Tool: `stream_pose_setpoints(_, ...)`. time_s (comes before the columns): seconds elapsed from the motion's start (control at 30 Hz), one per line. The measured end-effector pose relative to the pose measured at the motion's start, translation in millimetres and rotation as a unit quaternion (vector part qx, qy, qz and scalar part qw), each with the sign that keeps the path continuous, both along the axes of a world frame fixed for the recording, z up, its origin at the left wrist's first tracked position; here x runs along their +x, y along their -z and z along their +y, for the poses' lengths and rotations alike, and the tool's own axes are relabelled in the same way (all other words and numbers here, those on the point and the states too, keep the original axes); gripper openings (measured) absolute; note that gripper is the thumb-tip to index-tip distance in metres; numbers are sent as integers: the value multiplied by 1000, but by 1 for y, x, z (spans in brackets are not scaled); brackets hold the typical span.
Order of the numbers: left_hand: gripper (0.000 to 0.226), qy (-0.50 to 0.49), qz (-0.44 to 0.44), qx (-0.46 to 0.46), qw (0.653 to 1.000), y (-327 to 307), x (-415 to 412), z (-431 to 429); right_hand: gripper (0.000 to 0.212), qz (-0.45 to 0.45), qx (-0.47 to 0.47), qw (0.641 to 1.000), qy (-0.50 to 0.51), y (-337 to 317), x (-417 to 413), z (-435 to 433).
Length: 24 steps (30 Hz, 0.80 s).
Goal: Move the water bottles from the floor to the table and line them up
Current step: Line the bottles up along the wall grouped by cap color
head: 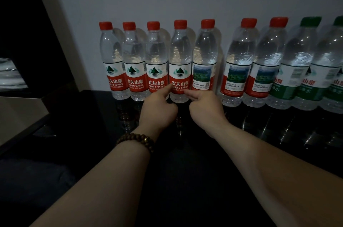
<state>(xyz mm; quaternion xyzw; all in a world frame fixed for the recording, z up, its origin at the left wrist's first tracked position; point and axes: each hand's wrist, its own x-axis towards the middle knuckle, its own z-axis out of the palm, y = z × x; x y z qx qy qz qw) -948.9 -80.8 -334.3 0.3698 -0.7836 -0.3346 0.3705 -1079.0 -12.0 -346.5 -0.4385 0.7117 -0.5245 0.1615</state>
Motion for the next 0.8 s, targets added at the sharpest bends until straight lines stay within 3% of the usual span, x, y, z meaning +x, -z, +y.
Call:
stream_pose_setpoints(0.17,73,-5,13,-8,1000,0,0,0,74,0,-1,1000,5,-1,0,0)
stream_pose_setpoints(0.4,24,-176,65,25,982,0,0,-6,79,1,2,1000,13,0,0,1)
stream_pose_setpoints(0.6,40,-222,87,50,970,0,0,-11,86,26,32,999,4,-1,0,0)
stream_pose_setpoints(0.8,59,-194,66,59,977,0,-1,-10,88,42,50,998,-2,-1,-1,-1)
